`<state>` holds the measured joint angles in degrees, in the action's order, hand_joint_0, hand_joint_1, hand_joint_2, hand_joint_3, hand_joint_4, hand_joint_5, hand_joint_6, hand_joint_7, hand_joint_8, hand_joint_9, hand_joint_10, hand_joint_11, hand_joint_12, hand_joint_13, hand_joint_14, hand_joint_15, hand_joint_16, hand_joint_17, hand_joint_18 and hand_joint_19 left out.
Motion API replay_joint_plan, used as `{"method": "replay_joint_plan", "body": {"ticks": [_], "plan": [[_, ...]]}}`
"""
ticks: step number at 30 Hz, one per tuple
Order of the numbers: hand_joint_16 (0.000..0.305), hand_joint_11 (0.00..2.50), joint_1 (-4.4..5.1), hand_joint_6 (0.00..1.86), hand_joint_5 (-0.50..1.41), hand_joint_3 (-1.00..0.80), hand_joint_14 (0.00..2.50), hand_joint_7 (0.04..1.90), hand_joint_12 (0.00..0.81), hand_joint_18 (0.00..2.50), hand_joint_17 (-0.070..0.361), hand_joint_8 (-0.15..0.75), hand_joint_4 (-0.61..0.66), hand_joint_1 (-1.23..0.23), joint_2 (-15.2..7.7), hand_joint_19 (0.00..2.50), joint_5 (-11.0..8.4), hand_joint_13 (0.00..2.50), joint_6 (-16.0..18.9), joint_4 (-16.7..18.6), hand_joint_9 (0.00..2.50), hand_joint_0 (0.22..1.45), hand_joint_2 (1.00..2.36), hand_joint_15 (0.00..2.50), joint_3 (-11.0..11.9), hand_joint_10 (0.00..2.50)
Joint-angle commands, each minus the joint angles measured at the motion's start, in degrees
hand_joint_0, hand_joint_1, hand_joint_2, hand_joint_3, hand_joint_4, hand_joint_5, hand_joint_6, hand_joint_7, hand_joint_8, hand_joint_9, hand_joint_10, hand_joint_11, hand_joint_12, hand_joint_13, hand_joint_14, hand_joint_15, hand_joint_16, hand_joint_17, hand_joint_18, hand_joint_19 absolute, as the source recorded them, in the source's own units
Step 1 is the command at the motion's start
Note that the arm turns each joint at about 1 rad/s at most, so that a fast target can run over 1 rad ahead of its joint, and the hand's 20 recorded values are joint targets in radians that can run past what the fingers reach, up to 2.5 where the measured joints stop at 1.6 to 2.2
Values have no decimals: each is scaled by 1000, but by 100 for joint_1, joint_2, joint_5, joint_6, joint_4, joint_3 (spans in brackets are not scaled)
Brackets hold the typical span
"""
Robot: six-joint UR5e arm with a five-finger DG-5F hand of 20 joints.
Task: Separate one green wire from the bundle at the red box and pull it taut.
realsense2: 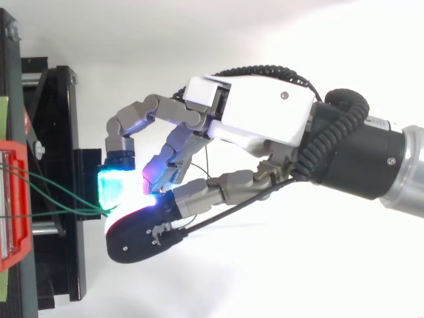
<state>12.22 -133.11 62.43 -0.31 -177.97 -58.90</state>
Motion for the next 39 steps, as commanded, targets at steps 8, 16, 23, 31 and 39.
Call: {"method": "replay_joint_plan", "body": {"ticks": [8, 16, 23, 31, 39], "plan": [[48, 872, 0, 867, -145, -342, 19, 1136, 358, 897, 109, 278, 86, -481, -5, 636, 6, 975, 5, -1, 1148, 587, 1012, 514, 2, 22], [49, 830, 0, 833, -138, -320, 20, 1112, 360, 893, 109, 269, 86, -415, 4, 646, 6, 978, 5, -45, 1157, 599, 1013, 512, 2, 23], [49, 842, 0, 823, -135, -308, 19, 1105, 363, 892, 110, 271, 103, -418, 4, 648, 6, 981, 5, -36, 1164, 599, 1015, 509, -7, 22], [52, 823, 0, 813, -131, -499, 18, 1129, 376, 921, 116, 282, 108, -392, -5, 621, 15, 994, 5, -36, 1177, 530, 1000, 507, 2, 23], [55, 828, 0, 813, -134, -500, 17, 1112, 391, 950, 124, 297, 132, -507, -5, 601, -3, 1013, -4, -36, 1185, 485, 1000, 499, 2, 21]]}}
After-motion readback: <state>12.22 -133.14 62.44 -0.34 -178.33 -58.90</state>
